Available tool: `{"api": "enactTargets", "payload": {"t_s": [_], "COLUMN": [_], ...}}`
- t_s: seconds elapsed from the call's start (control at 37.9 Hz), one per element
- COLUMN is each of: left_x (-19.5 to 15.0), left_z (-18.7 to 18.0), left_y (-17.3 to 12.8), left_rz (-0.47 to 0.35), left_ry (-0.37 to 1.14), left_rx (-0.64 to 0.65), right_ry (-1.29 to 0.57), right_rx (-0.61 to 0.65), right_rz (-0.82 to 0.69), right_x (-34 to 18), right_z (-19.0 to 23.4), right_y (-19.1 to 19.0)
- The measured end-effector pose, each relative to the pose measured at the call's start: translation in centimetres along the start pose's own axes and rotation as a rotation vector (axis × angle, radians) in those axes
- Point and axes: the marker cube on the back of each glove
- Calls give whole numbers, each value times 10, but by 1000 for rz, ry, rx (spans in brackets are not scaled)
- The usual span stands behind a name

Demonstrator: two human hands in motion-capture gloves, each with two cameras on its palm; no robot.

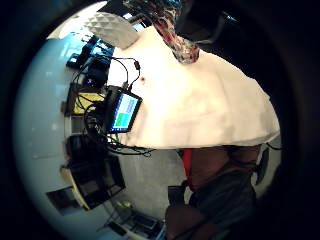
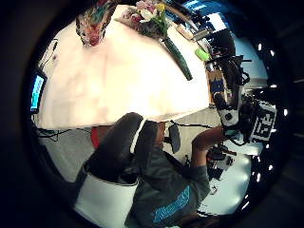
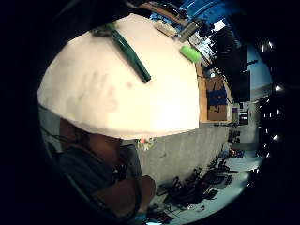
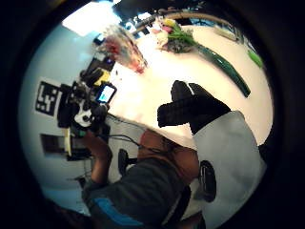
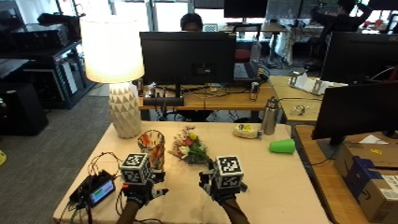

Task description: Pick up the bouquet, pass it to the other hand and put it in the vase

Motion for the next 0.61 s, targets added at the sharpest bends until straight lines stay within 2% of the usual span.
{"api": "enactTargets", "payload": {"t_s": [0.24,0.61], "left_x": [0,1], "left_z": [1,-6], "left_y": [-1,1], "left_rz": [-4,-9], "left_ry": [5,2], "left_rx": [-21,13], "right_ry": [-1,7], "right_rx": [-8,7], "right_rz": [0,-17], "right_x": [0,-2], "right_z": [1,3], "right_y": [-1,-5]}}
